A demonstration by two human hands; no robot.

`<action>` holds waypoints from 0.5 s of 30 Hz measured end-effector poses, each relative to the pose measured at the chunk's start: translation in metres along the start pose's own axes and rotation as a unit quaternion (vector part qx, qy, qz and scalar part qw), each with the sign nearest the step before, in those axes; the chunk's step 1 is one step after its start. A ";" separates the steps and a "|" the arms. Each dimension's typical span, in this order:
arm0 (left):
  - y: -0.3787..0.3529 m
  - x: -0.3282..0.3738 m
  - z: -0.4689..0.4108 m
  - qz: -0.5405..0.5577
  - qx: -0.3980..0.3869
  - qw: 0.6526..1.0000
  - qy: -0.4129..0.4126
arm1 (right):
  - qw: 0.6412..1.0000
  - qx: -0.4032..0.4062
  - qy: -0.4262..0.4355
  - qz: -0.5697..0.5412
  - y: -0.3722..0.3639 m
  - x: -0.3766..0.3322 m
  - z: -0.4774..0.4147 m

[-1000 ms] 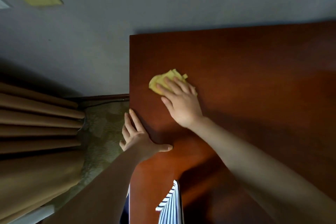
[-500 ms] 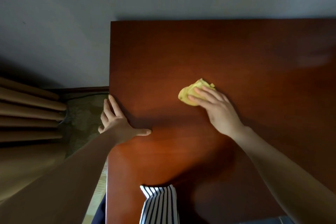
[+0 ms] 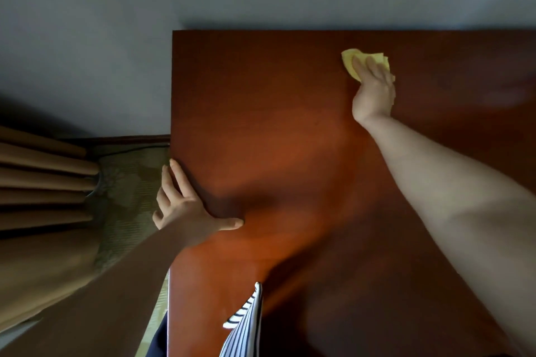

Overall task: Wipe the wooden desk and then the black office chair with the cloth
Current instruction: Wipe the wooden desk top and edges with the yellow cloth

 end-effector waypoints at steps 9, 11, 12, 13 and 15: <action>-0.002 -0.002 -0.003 0.018 -0.009 1.000 0.001 | 0.999 -0.024 0.040 0.013 -0.020 -0.052 0.043; -0.002 -0.001 -0.003 0.019 -0.009 1.000 0.002 | 0.996 -0.034 0.081 0.010 -0.026 -0.070 0.075; -0.001 -0.001 -0.002 0.020 -0.009 1.000 0.002 | 0.994 -0.040 0.100 0.006 -0.029 -0.078 0.092; -0.001 -0.001 -0.001 0.023 -0.013 1.000 0.000 | 0.992 -0.045 0.119 0.001 -0.031 -0.086 0.109; -0.003 0.000 0.000 0.040 -0.035 0.999 -0.008 | 0.986 -0.050 0.160 -0.003 -0.033 -0.099 0.143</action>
Point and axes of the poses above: each hand's wrist, its own z-axis away from the middle knuckle, its own y-axis out of the back of the hand, x = y × z, the point moved 10 cm from there along -z, towards the middle knuckle, and after that the axes turned 3 degrees about z, right-handed, at the moved point
